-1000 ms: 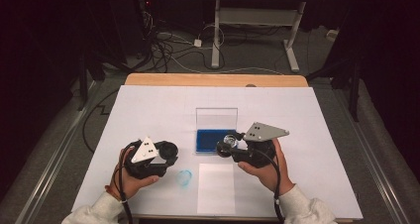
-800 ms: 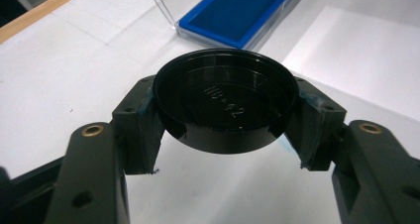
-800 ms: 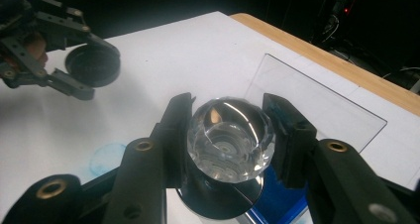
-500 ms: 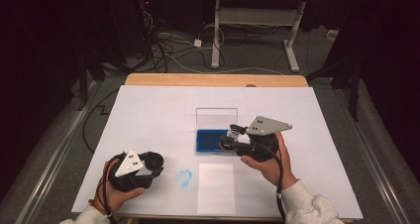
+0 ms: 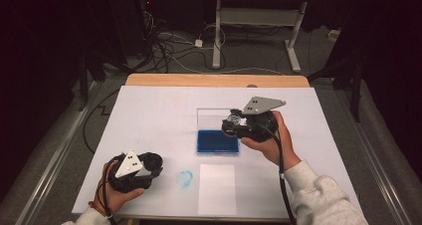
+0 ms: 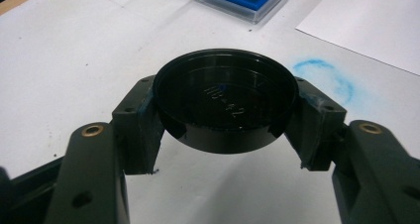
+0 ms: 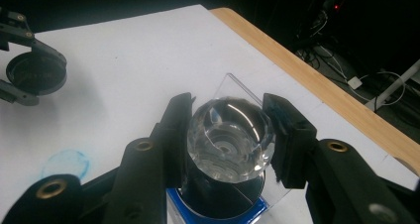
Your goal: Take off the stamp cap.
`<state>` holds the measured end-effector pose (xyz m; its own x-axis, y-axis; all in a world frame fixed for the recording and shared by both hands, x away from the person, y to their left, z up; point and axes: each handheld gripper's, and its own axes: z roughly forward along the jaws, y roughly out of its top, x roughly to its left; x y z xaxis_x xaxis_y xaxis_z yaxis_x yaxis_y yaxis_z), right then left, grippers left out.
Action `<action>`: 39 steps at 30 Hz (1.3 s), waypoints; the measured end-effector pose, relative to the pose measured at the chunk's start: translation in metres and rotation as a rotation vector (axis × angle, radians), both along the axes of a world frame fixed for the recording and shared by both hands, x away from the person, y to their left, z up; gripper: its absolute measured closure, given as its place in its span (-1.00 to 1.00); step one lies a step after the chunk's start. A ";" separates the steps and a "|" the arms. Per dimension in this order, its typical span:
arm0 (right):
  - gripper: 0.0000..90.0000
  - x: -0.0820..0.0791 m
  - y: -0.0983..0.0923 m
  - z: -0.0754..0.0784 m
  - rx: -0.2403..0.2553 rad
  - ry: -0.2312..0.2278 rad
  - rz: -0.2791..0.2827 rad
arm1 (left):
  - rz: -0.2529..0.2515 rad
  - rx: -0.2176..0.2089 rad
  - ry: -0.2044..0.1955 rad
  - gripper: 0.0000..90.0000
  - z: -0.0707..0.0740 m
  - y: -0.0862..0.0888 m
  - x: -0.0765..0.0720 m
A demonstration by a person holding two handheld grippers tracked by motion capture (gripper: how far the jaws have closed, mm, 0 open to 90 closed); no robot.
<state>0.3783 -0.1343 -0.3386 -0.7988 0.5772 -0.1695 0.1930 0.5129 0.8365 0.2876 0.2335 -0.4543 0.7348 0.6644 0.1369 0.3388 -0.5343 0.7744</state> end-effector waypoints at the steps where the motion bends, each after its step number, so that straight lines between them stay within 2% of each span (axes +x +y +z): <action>1: 0.28 0.000 0.000 0.000 0.000 0.000 0.000 | 0.003 0.000 -0.001 -0.18 0.000 0.001 0.000; 7: 0.28 0.009 0.010 0.003 -0.013 0.007 -0.001 | 0.005 -0.004 0.003 -0.18 0.000 0.001 0.001; 13: 0.28 0.018 0.021 -0.001 -0.018 0.026 -0.004 | -0.002 -0.012 0.007 -0.18 0.000 0.000 0.001; 26: 0.28 0.026 0.052 -0.028 -0.075 0.072 0.024 | -0.013 -0.005 0.009 -0.18 -0.001 -0.001 0.002; 39: 0.28 0.032 0.065 -0.063 -0.115 0.128 0.036 | -0.004 -0.001 0.019 -0.18 -0.004 0.001 0.000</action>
